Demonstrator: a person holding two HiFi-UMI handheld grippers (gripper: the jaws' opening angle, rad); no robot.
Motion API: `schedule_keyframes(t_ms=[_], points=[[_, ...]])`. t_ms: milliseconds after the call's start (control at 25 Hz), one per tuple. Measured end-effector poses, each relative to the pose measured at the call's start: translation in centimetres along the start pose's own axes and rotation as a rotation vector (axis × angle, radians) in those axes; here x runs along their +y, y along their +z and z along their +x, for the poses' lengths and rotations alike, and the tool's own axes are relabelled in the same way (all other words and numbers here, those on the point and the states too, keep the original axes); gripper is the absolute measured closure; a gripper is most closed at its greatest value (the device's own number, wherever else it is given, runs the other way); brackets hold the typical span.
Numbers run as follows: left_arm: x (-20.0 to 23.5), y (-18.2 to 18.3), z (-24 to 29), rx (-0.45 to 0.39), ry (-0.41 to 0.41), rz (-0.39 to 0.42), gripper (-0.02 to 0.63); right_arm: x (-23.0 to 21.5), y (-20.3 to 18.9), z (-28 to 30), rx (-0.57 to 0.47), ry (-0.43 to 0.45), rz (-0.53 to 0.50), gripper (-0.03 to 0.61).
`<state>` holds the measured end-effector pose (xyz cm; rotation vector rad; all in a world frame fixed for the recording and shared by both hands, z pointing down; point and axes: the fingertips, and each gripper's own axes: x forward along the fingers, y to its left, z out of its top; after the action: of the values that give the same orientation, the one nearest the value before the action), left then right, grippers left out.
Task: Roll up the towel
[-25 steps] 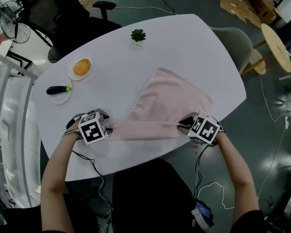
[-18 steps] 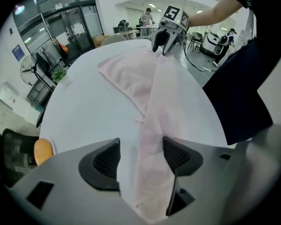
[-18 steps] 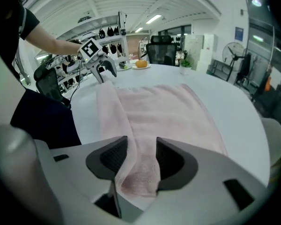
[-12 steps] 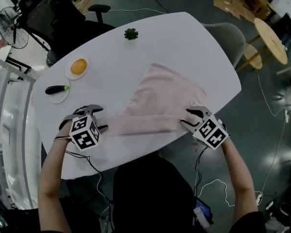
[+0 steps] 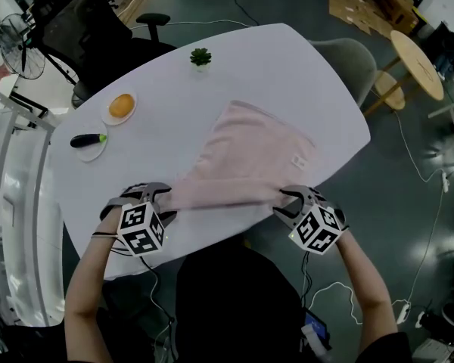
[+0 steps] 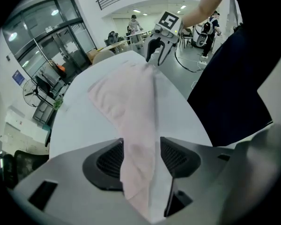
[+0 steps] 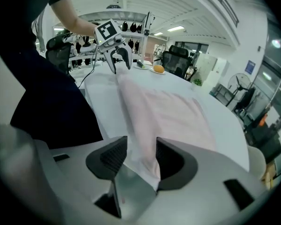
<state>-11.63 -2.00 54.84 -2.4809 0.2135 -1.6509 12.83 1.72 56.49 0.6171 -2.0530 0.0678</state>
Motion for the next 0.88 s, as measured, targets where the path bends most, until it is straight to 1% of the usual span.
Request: schedule_keyframes(t_ms=[80,200,360,400,440,520,600,680,800,880], points=[[-1.1,-0.8,1.1,0.028,-0.016,0.01,0.343,0.4,-0.5,0.7,0.016,-0.006,-0.016,0.374],[-1.5,-2.0,2.6,0.06,-0.005,0.027,0.342,0.4,-1.1,1.6,0.04,-0.023,-0.032,0.374],[-0.3,-2.5,3.7,0.042,0.031,-0.032,0.345,-0.3,-1.7,2.5,0.058,-0.063,-0.029,0.374],[0.2,-2.6,3.9,0.046,0.044,-0.027,0.35,-0.6,-1.8,2.7,0.064,-0.077,-0.036,0.374],[0.6,-2.8,4.0,0.058,0.06,-0.002,0.359,-0.9,-1.8,2.7,0.071,-0.094,-0.048,0.382],[1.3,-3.3,4.3,0.098,0.096,0.09,0.395,-1.6,-1.9,2.9,0.091,-0.136,-0.091,0.408],[1.4,-3.5,4.5,0.129,0.104,0.162,0.407,-2.2,-2.0,2.8,0.122,-0.184,-0.171,0.454],[1.6,-3.4,4.4,0.139,0.103,0.179,0.43,-2.7,-1.8,2.5,0.139,-0.229,-0.245,0.54],[2.6,-3.4,3.5,0.149,0.13,0.195,0.482,-3.5,-1.1,1.8,0.125,-0.256,-0.285,0.549],[2.8,-3.6,2.7,0.157,0.142,0.2,0.489,-3.7,-0.6,1.4,0.111,-0.258,-0.296,0.549]])
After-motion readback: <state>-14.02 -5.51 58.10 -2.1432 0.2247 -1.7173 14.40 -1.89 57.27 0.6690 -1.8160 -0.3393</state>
